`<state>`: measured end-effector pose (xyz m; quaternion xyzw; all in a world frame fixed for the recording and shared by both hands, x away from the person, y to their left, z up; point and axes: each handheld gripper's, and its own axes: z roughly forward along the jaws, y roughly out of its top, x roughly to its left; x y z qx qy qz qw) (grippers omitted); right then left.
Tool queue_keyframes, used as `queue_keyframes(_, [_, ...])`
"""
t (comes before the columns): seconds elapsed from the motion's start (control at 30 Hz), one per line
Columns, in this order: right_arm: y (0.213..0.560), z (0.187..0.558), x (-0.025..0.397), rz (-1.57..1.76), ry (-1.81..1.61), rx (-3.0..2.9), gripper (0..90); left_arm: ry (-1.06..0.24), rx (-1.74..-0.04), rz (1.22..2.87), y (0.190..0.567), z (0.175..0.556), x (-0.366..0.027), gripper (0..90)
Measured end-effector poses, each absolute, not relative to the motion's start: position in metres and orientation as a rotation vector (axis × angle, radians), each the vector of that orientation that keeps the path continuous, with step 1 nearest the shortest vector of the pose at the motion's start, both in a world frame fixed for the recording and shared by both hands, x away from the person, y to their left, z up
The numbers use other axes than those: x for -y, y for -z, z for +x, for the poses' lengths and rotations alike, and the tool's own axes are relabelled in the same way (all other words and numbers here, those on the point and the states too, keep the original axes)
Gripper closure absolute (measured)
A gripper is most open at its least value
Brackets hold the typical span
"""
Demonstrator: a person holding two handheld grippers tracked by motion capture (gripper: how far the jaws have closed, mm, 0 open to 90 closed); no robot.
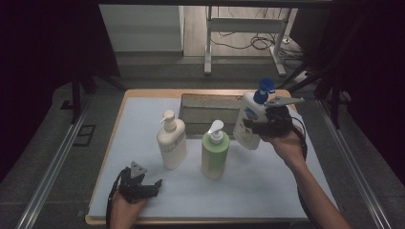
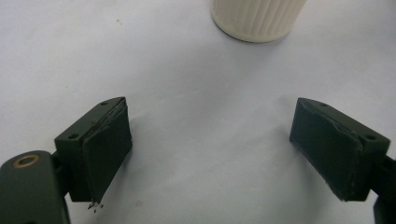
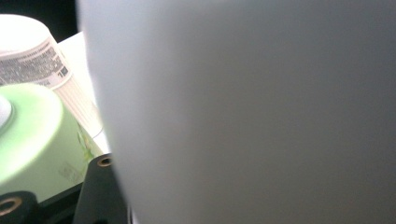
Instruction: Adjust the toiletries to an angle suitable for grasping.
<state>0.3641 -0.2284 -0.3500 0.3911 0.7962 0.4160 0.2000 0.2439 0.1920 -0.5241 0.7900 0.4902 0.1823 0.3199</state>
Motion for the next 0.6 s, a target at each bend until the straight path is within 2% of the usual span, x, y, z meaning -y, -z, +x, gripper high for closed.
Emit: queue_keyframes(0.6, [0.334,0.392,0.196,1.106,-1.155,-2.196,40.4,-0.479,-1.290,2.073,0.524,0.244,-0.192,12.3])
